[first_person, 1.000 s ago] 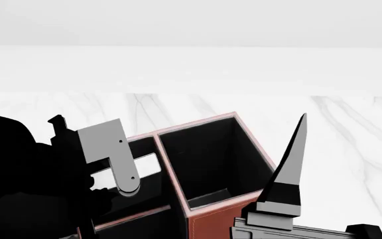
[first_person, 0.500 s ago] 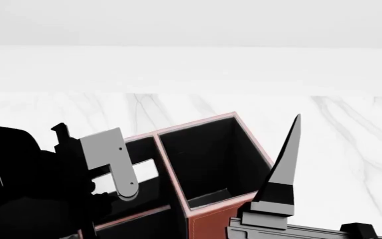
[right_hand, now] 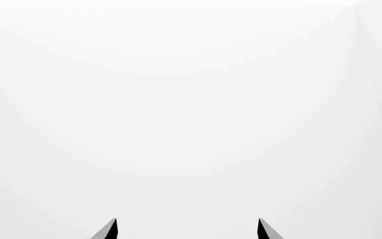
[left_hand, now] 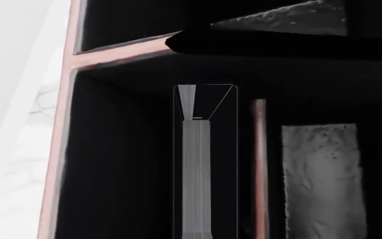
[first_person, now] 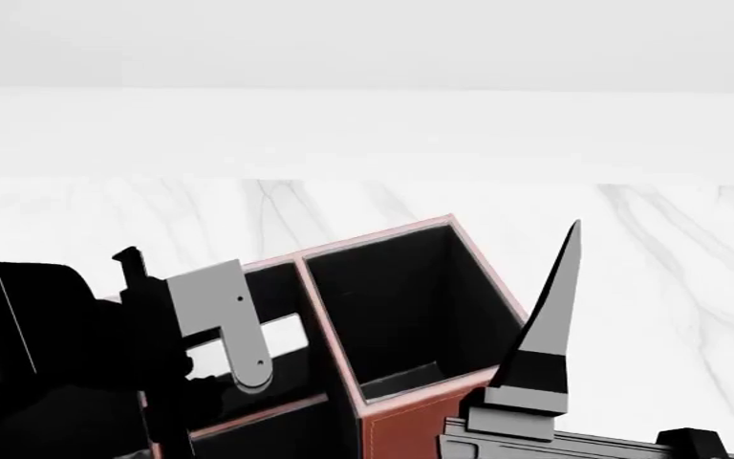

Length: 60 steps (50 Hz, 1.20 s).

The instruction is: Pick up the book and place it in the front compartment of the caddy.

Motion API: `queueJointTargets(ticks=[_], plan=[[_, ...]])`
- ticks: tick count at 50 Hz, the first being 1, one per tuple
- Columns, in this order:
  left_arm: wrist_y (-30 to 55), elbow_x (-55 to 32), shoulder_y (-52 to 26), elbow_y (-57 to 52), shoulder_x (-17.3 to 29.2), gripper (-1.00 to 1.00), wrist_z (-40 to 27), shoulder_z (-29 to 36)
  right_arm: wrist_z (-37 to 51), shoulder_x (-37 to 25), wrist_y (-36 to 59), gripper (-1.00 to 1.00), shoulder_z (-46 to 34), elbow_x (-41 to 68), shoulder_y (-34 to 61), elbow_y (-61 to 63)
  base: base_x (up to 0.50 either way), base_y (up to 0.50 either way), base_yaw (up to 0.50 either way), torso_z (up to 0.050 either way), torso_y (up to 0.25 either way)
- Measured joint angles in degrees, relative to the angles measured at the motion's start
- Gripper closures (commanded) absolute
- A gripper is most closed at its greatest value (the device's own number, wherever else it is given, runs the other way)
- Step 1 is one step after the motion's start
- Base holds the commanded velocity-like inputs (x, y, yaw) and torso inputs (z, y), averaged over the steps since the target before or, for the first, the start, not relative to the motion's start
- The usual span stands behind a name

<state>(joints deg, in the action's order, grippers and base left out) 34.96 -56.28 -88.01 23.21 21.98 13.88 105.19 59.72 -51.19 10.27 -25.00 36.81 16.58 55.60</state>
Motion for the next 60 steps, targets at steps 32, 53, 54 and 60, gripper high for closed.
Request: queueJointTargets(ticks=[32, 53, 54, 60], plan=[[-5.99, 1.62, 3.99, 7.64, -2.44, 1.00, 2.30, 0.23, 0.08, 0.09, -0.14, -1.00, -1.00, -0.34, 0.26, -0.77, 0.00, 0.00, 0.00, 0.000, 0.000], [-7.97, 1.36, 5.05, 10.83, -3.55, 1.00, 3.51, -0.07, -0.04, 0.13, -0.71, -1.00, -1.64, -0.79, 0.13, -1.52, 0.00, 0.00, -0.01, 0.000, 0.000], [-8.01, 1.49, 5.10, 10.91, -3.58, 1.00, 3.47, -0.13, -0.04, 0.14, -0.73, -1.00, -1.67, -0.80, 0.13, -1.54, 0.00, 0.00, -0.01, 0.000, 0.000], [-7.97, 2.39, 5.80, 11.43, -3.87, -1.00, 2.98, -0.49, 0.05, 0.12, -0.60, -1.00, -1.77, -0.71, 0.32, -1.44, 0.00, 0.00, 0.00, 0.000, 0.000]])
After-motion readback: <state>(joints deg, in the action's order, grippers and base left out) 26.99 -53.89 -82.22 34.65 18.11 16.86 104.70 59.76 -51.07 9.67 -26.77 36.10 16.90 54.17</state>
